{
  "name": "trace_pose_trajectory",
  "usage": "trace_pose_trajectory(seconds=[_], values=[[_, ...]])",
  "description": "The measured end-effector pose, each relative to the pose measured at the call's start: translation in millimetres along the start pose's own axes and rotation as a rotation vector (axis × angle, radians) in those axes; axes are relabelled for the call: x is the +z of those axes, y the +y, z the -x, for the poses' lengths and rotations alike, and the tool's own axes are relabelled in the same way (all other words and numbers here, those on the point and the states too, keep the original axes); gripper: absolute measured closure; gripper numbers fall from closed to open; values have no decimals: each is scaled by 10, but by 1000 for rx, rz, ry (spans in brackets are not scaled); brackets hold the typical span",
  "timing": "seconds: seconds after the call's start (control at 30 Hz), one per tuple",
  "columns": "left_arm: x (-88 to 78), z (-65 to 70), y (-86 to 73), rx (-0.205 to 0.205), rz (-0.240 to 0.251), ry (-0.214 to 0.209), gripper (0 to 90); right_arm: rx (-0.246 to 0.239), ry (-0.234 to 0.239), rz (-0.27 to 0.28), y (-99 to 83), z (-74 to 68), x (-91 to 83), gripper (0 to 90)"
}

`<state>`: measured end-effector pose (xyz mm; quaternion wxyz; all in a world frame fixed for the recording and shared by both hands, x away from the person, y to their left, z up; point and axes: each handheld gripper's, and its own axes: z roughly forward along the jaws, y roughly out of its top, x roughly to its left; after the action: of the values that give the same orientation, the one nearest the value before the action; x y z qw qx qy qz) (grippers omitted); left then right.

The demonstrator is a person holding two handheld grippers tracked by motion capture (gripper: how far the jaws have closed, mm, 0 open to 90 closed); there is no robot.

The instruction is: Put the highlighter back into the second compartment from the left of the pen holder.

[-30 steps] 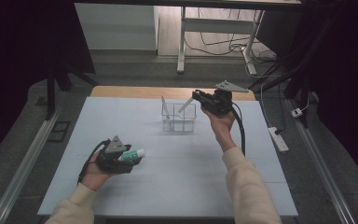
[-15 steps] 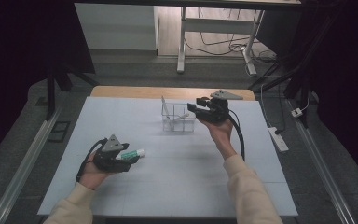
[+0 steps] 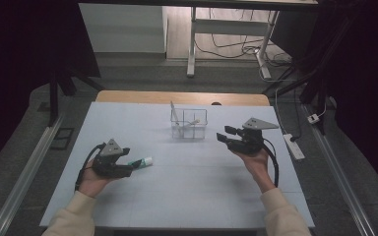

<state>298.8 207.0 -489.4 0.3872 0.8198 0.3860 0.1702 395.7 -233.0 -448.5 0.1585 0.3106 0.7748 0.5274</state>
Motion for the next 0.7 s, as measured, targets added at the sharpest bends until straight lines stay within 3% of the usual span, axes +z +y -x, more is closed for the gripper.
trace_pose_trajectory(seconds=[0.37,0.7], values=[[38,-10,-7,4,-20,2,335,-5,-30,-45,-362,48,-350,484],[86,-2,-5,24,-43,9,332,-15,-39,-81,-592,106,-475,481]])
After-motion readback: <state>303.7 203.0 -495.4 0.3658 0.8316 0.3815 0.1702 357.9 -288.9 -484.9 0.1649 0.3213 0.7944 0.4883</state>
